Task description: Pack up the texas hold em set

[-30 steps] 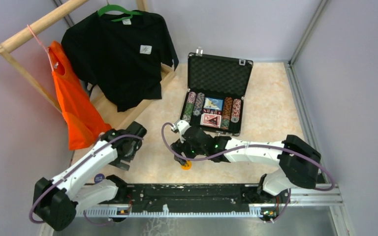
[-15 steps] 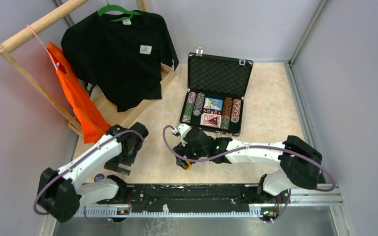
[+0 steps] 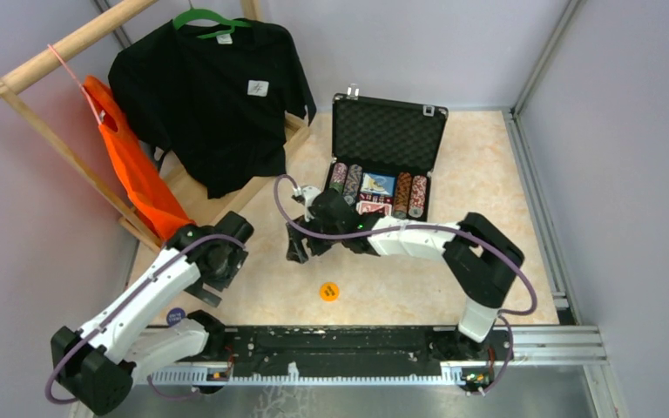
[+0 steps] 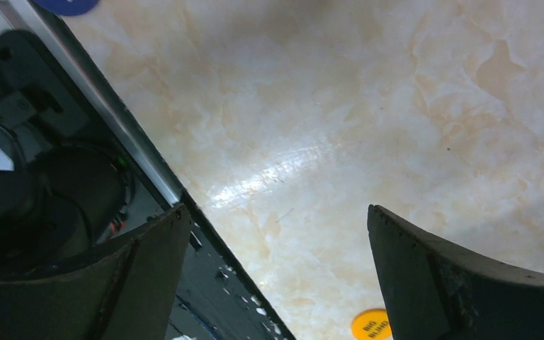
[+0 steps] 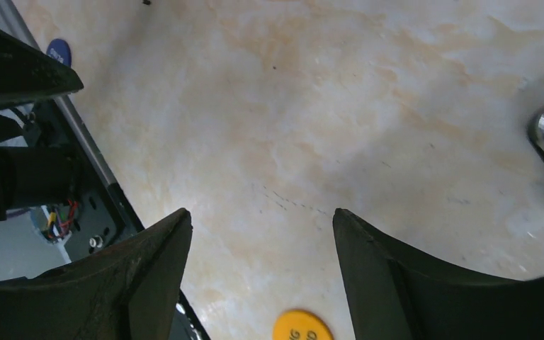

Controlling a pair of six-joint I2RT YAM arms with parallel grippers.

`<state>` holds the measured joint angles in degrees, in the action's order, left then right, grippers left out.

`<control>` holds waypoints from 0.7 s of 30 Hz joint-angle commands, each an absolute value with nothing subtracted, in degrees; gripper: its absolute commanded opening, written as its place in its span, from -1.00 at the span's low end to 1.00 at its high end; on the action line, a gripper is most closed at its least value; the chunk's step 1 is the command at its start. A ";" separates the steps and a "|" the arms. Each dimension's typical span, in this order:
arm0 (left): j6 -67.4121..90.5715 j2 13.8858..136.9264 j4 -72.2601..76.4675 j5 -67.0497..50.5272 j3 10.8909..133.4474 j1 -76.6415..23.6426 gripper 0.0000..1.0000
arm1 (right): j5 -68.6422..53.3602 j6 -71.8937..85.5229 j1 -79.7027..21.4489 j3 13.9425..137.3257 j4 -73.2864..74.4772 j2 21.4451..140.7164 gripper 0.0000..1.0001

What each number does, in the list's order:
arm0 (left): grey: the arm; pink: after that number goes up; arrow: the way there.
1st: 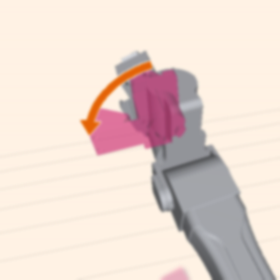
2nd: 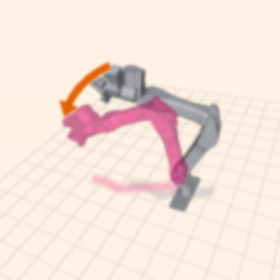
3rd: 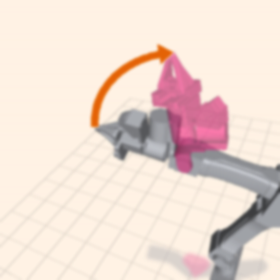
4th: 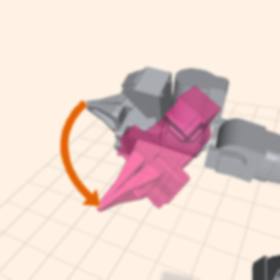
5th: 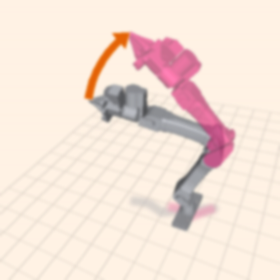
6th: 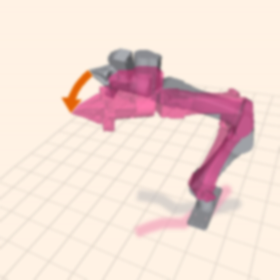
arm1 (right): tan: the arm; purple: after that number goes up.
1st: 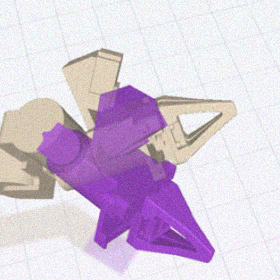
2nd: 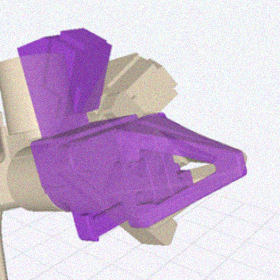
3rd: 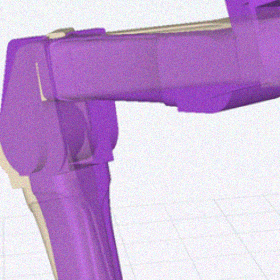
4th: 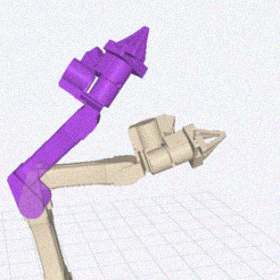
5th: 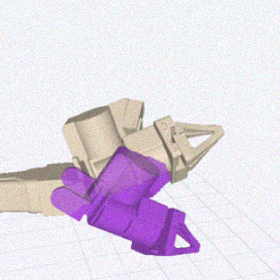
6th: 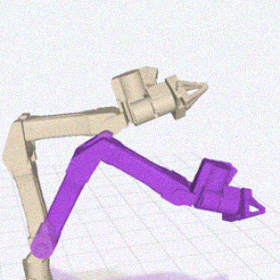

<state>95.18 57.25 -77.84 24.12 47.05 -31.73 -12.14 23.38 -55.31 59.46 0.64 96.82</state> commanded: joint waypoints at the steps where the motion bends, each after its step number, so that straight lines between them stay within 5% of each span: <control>1: 90.22 55.94 -81.06 28.17 44.74 -31.38 0.98 | -18.89 24.58 -55.91 65.72 -0.86 101.22 0.47; 12: 87.76 66.43 -81.12 33.23 49.39 -31.26 0.99 | -19.09 21.69 -53.63 70.46 -0.30 104.41 0.61; 17: 97.95 56.55 -80.91 34.83 45.35 -30.03 0.99 | -17.93 21.29 -53.32 71.20 0.99 105.78 0.63; 21: 91.56 49.05 -81.08 40.58 45.41 -29.13 0.98 | -18.43 21.29 -53.10 72.45 1.69 107.30 0.63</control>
<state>92.07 54.48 -78.61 32.86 45.36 -30.33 -17.37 22.00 -53.43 68.42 3.25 106.04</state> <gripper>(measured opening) 0.992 0.811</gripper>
